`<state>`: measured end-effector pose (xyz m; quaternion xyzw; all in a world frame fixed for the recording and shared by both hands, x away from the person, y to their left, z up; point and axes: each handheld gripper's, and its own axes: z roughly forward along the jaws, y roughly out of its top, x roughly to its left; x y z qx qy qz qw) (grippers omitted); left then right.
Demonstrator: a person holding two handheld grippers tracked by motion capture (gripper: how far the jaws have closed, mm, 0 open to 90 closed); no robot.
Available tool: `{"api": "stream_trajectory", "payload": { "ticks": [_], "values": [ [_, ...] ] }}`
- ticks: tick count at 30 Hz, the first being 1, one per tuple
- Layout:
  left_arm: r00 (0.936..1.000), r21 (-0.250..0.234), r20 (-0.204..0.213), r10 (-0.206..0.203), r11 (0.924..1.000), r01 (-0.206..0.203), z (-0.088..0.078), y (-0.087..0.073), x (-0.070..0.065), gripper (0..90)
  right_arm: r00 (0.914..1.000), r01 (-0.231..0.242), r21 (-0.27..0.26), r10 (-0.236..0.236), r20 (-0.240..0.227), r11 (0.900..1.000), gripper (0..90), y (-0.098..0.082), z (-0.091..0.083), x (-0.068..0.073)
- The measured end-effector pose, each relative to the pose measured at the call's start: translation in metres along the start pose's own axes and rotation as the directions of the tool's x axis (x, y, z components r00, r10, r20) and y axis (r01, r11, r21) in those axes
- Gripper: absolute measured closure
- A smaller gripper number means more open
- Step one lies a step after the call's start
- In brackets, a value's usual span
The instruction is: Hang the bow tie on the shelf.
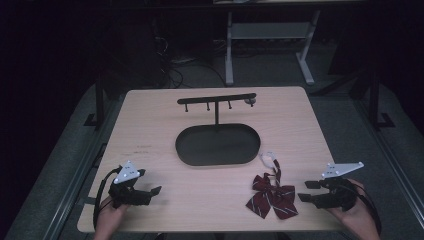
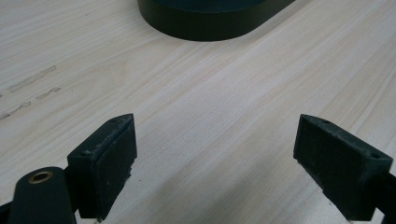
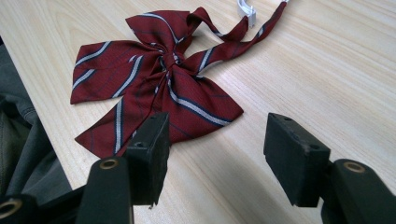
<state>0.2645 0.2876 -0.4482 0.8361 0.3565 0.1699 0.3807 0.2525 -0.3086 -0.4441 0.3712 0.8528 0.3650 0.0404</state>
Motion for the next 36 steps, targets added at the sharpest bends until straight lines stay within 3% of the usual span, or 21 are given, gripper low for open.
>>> {"api": "stream_trajectory", "payload": {
  "ticks": [9, 12, 24, 36],
  "values": [
    [1.0, -0.002, -0.001, -0.009, 1.0, 0.009, 0.0, -0.002, 0.002, 13.1, 1.0, -0.008, 0.004, 0.008, -0.004, 1.0, 40.3, 0.002, 0.0, 0.001],
    [0.9999, -0.012, -0.004, -0.013, 0.9998, 0.013, -0.001, -0.002, 0.002, 13.1, 0.9999, 0.014, 0.005, -0.014, -0.001, 1.0, 40.3, 0.007, 0.0, 0.002],
    [0.9997, -0.02, -0.008, -0.023, 0.9995, 0.023, -0.002, -0.003, 0.003, 13.0, 0.9986, 0.051, 0.034, -0.051, -0.013, 0.998, 40.2, 0.035, -0.002, 0.01],
    [0.9996, -0.019, -0.011, -0.024, 0.9995, 0.024, -0.002, -0.003, 0.005, 13.1, 0.9918, 0.126, 0.042, -0.125, -0.025, 0.991, 41.6, 0.075, -0.002, 0.019]
  ]
}}
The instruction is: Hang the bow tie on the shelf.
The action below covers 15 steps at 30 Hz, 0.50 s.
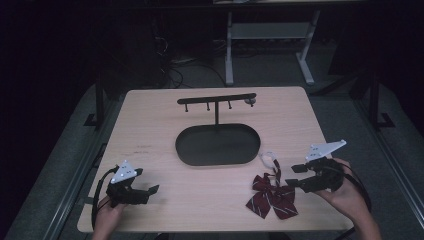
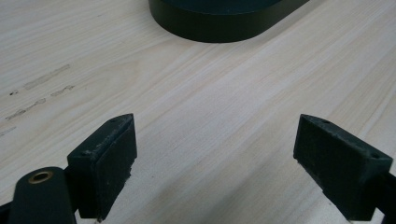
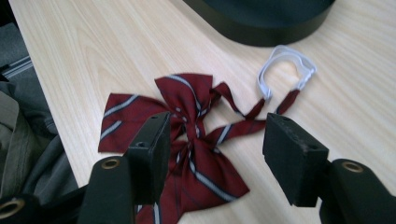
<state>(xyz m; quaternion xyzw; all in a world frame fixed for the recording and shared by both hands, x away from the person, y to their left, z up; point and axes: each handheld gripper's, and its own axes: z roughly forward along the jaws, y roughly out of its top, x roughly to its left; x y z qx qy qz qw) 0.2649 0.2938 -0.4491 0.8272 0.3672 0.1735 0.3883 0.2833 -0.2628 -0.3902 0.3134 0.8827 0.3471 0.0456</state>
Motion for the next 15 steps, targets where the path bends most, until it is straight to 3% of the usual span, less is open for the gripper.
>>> {"api": "stream_trajectory", "payload": {
  "ticks": [15],
  "values": [
    [0.9998, -0.001, 0.005, 0.019, 0.9998, -0.019, 0.0, 0.001, 0.0, 13.1, 0.9996, 0.023, 0.063, -0.022, -0.014, 0.998, 43.7, 0.034, 0.023, -0.011]
  ]
}}
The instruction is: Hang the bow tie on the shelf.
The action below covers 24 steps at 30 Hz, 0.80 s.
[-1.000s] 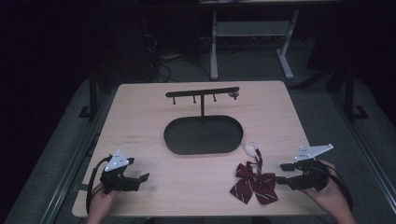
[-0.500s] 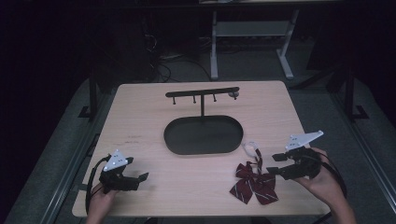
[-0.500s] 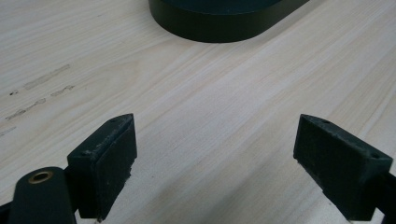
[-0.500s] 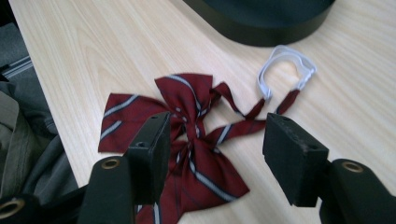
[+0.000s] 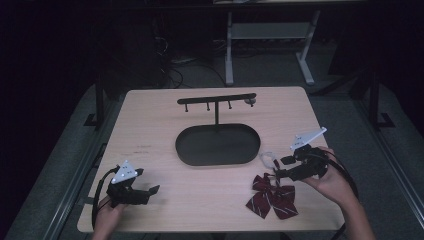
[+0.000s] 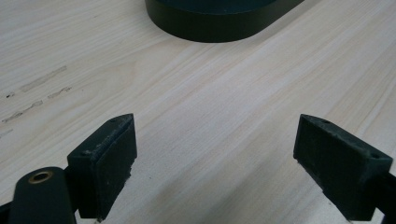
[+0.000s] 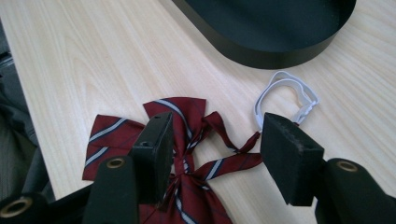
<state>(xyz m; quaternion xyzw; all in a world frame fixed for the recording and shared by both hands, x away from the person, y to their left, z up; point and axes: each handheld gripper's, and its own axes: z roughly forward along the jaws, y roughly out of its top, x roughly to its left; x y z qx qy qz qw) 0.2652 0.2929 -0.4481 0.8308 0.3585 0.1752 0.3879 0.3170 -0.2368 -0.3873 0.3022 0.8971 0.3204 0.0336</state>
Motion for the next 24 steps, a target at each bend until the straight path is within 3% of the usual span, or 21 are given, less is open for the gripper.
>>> {"api": "stream_trajectory", "payload": {
  "ticks": [10, 24],
  "values": [
    [1.0, -0.008, -0.002, -0.007, 0.9999, 0.007, 0.0, 0.0, 0.0, 13.0, 0.9998, -0.022, 0.016, 0.022, 0.0, 1.0, 46.3, 0.015, 0.01, -0.013],
    [1.0, -0.004, -0.002, -0.005, 1.0, 0.005, 0.0, 0.0, -0.001, 13.0, 0.9967, -0.08, 0.099, 0.078, 0.02, 0.992, 50.1, 0.019, 0.04, -0.042]
  ]
}}
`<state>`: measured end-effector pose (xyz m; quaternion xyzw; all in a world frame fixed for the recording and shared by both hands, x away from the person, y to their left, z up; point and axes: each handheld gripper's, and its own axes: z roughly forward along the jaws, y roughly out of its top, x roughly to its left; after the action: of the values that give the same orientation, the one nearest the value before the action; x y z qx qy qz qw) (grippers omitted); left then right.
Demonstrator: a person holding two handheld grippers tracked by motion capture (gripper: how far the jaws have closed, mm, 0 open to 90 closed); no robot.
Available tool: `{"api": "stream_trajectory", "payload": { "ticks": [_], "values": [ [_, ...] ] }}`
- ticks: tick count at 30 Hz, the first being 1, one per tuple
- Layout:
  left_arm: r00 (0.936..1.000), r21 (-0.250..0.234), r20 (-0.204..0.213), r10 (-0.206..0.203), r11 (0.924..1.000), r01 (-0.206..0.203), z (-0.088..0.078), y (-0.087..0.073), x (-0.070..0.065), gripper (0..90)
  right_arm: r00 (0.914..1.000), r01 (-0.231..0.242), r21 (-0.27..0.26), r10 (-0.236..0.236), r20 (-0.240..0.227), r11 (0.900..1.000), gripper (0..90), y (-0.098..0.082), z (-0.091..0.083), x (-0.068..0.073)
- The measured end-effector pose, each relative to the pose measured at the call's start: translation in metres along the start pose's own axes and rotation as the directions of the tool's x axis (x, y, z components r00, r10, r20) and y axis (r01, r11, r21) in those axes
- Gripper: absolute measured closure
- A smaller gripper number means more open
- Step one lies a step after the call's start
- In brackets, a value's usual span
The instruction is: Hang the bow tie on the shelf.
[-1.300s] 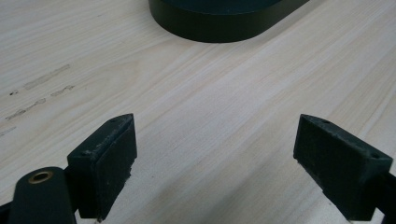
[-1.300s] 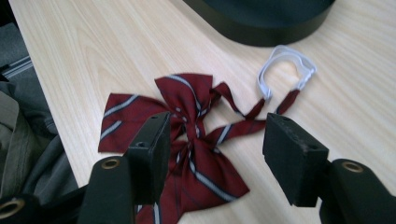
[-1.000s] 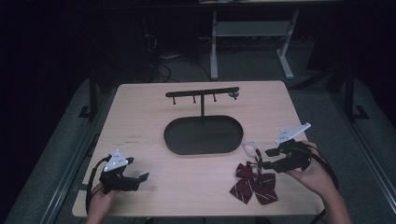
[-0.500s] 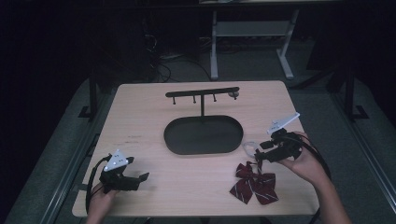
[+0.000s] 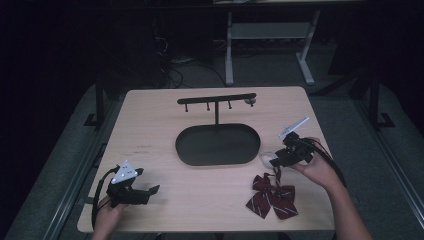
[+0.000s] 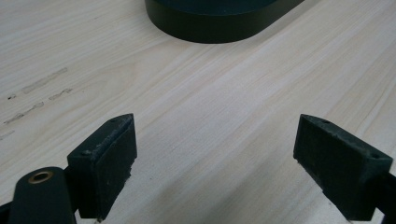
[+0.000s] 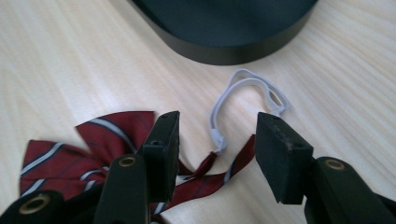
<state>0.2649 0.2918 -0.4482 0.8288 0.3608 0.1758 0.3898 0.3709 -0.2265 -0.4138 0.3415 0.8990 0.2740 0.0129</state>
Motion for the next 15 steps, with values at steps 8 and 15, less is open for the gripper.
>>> {"api": "stream_trajectory", "payload": {
  "ticks": [8, 15],
  "values": [
    [1.0, 0.007, -0.002, 0.005, 1.0, -0.005, -0.001, -0.001, 0.001, 13.0, 0.9982, -0.053, 0.075, 0.05, 0.032, 0.996, 55.5, 0.001, 0.014, -0.014],
    [1.0, 0.007, 0.001, 0.006, 1.0, -0.006, 0.0, 0.0, 0.0, 13.1, 0.9941, -0.082, 0.133, 0.071, 0.081, 0.988, 59.4, 0.005, 0.025, -0.02]
  ]
}}
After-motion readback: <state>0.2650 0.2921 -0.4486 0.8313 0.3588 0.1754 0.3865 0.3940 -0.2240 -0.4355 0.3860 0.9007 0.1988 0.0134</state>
